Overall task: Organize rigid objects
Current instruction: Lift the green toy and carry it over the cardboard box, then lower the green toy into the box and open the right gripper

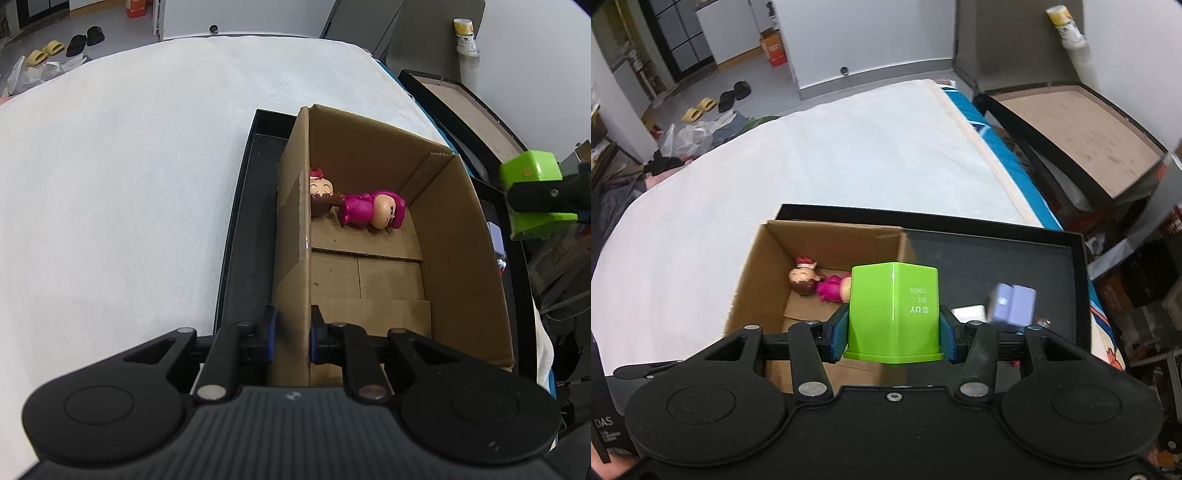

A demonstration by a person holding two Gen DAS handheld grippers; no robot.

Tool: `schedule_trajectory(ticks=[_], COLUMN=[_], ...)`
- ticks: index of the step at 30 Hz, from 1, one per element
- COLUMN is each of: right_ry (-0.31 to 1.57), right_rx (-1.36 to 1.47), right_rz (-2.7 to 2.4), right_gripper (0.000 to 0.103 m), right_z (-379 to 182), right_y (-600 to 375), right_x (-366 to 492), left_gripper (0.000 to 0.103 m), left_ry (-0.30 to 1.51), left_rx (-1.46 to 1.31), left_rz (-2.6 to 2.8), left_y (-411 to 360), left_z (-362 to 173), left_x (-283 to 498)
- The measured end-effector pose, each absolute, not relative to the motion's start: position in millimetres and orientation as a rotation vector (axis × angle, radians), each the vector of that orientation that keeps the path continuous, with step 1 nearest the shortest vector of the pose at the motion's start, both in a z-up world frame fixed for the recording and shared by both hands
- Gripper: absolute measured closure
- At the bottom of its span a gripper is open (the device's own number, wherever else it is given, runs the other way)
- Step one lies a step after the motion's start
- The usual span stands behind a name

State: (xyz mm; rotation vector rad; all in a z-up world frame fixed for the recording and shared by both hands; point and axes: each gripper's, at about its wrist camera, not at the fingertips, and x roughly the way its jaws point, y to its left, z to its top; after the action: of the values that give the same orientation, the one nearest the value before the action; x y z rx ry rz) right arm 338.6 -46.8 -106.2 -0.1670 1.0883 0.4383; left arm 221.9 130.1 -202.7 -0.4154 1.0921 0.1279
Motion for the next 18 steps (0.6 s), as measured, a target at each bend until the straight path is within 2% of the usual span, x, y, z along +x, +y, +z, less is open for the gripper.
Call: schedule_trajectory(ticks=[18], right_ry=[1.139], right_rx=[-0.228], right_rz=[0.513], right_gripper=[0.055], right_z=[-130.6], right_y=[10.5], right_x=[336.3], left_gripper=[0.087], left_ry=[1.1], left_rx=[-0.451], left_rz=[0.126], left_y=[137.6], left_z=[-202.5], left_x=[224.6])
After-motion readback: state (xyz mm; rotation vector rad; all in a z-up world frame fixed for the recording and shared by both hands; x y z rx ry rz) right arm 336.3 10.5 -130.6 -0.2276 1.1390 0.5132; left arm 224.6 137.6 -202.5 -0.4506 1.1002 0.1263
